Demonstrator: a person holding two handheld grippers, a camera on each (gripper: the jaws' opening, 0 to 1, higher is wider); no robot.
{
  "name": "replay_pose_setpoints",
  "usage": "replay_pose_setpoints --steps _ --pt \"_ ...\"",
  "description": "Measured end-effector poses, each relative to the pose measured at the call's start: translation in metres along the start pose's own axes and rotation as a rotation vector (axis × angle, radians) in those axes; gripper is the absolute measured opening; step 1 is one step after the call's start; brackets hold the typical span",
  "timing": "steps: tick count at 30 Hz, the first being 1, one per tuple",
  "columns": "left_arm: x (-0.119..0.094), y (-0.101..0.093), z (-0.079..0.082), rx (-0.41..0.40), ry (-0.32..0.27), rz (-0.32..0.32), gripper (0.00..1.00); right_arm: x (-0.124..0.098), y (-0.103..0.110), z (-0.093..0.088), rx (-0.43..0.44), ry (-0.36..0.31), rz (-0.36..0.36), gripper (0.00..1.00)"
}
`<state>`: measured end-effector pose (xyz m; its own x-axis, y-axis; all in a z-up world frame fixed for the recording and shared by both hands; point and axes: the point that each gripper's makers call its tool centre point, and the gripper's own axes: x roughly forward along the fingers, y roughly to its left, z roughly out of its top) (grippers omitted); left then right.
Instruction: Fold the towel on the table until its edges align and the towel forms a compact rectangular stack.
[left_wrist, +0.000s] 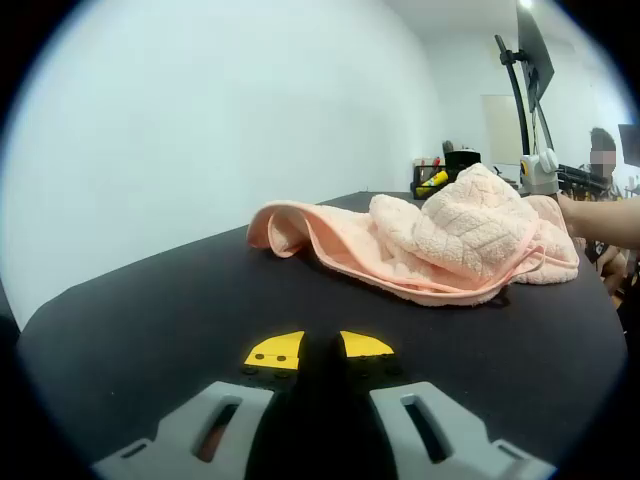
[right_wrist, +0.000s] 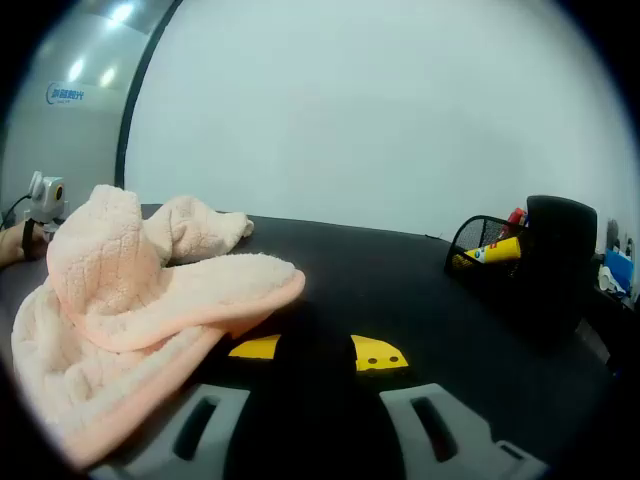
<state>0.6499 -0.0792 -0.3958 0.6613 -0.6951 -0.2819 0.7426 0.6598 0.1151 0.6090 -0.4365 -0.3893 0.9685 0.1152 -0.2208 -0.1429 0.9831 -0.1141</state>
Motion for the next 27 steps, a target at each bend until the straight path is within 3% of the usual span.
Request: replay_pose_setpoints --steps 27 --pt "0.0037 0.0036 -0.0018 0.002 -0.001 -0.003 0.16 0.0 -0.0002 0.0034 -0.002 0.0 0.004 0.23"
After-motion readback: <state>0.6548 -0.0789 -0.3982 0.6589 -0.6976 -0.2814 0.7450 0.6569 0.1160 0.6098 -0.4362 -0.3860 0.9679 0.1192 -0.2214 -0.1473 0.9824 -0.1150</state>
